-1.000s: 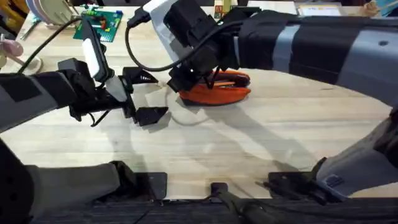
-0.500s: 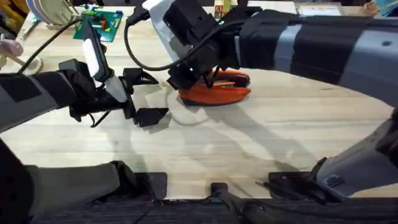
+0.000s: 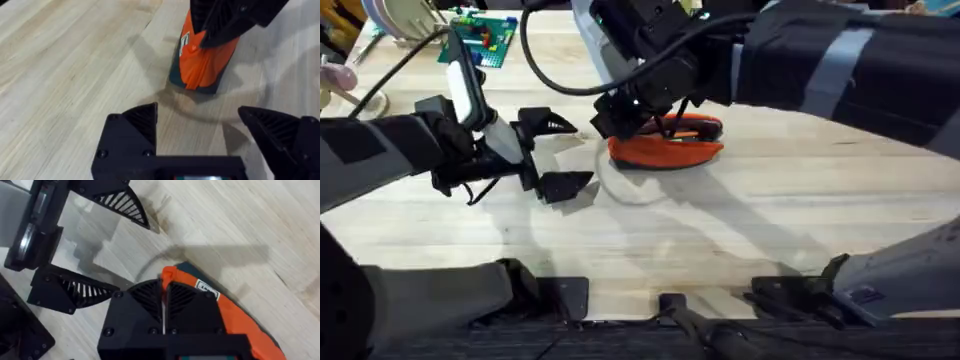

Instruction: Unzip the bag, pick up the pens from the table one at a time and place them inside, then zip the bag closed.

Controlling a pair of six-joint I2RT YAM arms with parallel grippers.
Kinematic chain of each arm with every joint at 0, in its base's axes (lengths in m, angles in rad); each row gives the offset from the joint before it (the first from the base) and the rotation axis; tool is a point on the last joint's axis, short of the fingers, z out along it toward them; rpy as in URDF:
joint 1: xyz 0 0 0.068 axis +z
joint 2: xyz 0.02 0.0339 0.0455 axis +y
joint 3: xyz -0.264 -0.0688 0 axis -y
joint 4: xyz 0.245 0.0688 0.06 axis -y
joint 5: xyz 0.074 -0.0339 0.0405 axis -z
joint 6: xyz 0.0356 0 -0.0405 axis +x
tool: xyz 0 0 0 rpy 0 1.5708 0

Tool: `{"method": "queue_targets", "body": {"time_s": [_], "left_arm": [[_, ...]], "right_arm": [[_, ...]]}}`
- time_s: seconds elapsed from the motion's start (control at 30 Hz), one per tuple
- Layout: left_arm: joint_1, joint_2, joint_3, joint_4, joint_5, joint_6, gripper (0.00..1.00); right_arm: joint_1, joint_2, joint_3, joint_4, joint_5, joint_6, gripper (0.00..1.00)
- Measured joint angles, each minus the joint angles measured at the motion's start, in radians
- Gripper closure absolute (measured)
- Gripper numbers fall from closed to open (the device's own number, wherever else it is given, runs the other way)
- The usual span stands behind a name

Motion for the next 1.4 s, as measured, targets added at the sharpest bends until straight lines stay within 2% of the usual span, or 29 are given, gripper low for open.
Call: {"method": "queue_targets", "body": {"time_s": [0.33, 0.5, 0.73, 0.93, 1.1, 1.4], "left_arm": [[-0.005, 0.0, 0.0, -0.001, 0.055, -0.005, 0.007], [-0.055, 0.0, 0.0, 0.03, 0.079, -0.011, 0.007], [-0.158, 0.021, 0.0, 0.174, 0.103, -0.096, 0.007], [-0.179, 0.093, 0.0, 0.275, 0.115, -0.194, 0.007], [-0.204, 0.16, 0.0, 0.368, 0.154, -0.263, 0.007], [-0.251, 0.212, 0.0, 0.406, 0.214, -0.298, 0.007]], "right_arm": [[0.0, 0.0, 0.0, -0.003, 0.013, 0.053, 0.972], [0.0, 0.0, 0.0, -0.003, 0.024, 0.067, 0.971], [0.0, 0.0, 0.0, 0.003, 0.027, 0.075, 0.971], [0.0, 0.0, 0.0, 0.004, 0.027, 0.076, 0.972], [0.0, 0.0, 0.0, 0.004, 0.027, 0.079, 0.972], [0.0, 0.0, 0.0, 0.004, 0.027, 0.079, 0.971]]}}
